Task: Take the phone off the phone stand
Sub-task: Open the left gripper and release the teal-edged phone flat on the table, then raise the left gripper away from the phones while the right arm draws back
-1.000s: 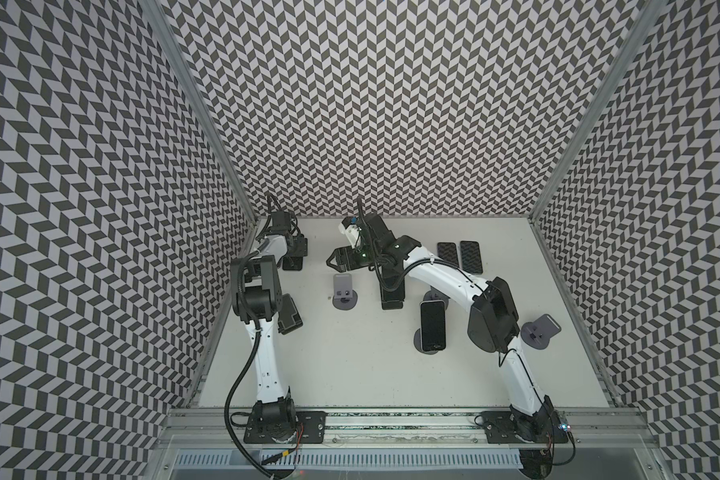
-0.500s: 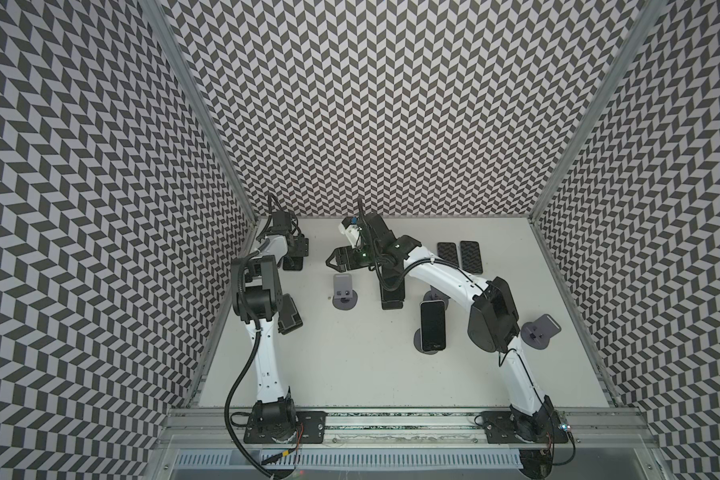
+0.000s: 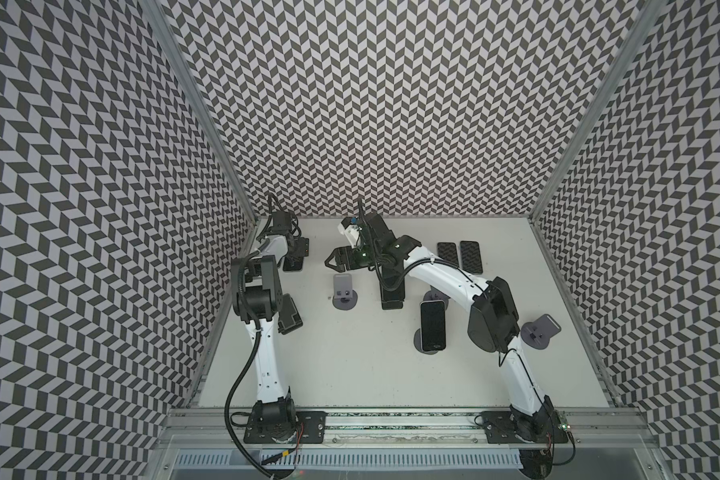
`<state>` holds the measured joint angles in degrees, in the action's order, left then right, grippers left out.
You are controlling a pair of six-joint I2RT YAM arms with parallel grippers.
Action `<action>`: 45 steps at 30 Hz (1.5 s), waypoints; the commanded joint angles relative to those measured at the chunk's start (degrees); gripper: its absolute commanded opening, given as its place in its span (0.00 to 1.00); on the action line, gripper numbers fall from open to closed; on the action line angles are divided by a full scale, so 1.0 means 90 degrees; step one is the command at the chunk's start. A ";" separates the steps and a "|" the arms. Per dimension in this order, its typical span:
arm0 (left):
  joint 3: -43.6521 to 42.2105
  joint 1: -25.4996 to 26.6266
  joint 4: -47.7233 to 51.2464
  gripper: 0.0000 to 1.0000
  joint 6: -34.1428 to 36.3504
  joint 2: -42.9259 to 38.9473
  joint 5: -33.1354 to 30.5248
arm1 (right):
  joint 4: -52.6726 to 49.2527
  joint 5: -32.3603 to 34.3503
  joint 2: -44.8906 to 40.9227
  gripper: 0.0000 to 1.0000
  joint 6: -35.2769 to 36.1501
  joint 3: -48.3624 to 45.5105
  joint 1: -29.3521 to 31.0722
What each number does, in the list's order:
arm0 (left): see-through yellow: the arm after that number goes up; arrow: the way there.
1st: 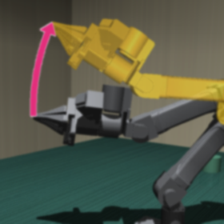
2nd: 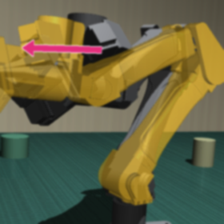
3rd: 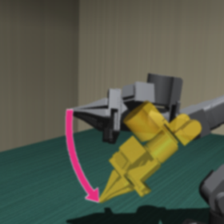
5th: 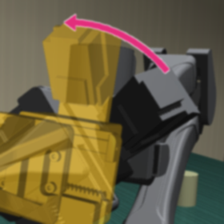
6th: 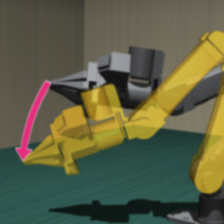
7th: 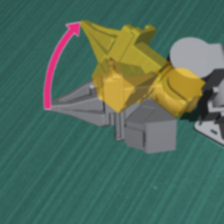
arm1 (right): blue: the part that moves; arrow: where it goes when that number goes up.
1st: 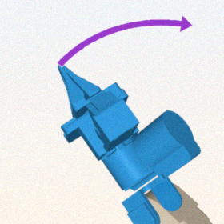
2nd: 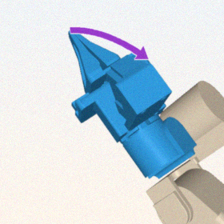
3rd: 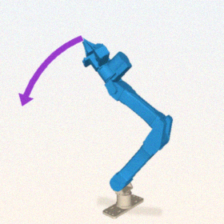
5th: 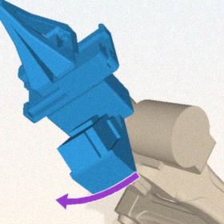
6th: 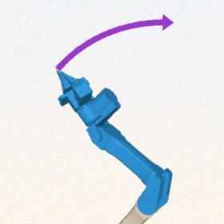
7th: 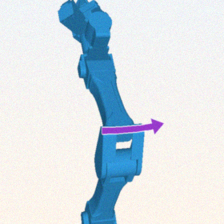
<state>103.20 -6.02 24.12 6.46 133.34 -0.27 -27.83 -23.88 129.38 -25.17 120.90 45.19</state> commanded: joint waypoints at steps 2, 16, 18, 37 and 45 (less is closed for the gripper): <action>0.0008 0.0064 0.0328 0.78 0.0136 0.0340 -0.0049 | 0.0280 -0.0013 0.0029 0.74 -0.0040 -0.0015 -0.0020; 0.0184 0.0064 0.0358 0.82 0.0068 0.0242 -0.0048 | 0.0166 0.0072 -0.0059 0.74 0.0030 0.0056 -0.0031; 0.0212 0.0064 0.0358 0.83 0.0067 0.0220 -0.0058 | 0.0123 0.0075 -0.0076 0.74 0.0034 0.0081 -0.0031; 0.0549 0.0321 0.0577 0.88 -0.0064 -0.0319 -0.0641 | -0.0114 0.0456 -0.0891 0.76 0.0259 0.0148 -0.0304; 0.0190 0.0498 0.0562 0.88 -0.0396 -0.1174 -0.0765 | -0.0230 0.0463 -0.1316 0.76 0.0397 -0.0067 -0.0324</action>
<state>105.58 -2.28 29.26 4.69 129.12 -6.59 -30.15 -20.38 120.99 -22.94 121.21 42.17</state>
